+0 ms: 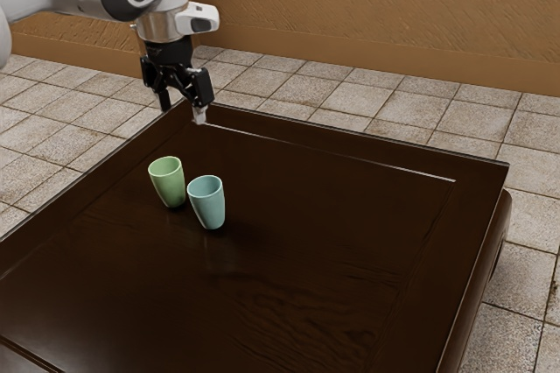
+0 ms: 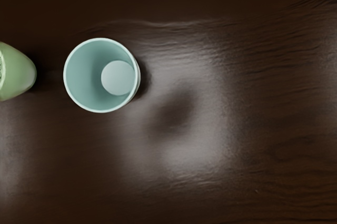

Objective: Place the right cup onto the left cup

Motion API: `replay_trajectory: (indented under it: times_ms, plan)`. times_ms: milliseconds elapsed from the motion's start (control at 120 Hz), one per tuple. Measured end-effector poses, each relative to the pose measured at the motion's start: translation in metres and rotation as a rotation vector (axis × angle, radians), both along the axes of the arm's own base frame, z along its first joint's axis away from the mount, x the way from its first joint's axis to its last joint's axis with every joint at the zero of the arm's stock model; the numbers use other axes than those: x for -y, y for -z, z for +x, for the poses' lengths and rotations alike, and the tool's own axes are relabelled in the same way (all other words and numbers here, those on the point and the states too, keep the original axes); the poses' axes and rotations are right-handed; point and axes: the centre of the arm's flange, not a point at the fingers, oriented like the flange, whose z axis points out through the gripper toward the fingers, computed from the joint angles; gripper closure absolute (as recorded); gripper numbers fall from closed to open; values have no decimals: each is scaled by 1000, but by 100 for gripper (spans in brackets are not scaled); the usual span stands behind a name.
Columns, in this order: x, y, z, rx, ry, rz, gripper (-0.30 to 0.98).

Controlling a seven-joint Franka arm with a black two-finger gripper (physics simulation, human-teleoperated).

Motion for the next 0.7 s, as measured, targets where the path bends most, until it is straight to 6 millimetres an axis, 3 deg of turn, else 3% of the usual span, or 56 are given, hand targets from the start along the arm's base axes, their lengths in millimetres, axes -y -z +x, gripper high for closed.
replay_trajectory:
  times_ms: [125, 267, 458, 608, 700]
  plan:
    - [-2, 3, 3, 14, 3, -2, 0]
    - [-1, 34, 4, -16, 6, -12, 0]
    - [-1, 95, 10, -80, -11, -47, 2]
    - [-3, 147, 19, -125, -33, -69, 10]
    - [-4, 167, 27, -129, -44, -79, 16]
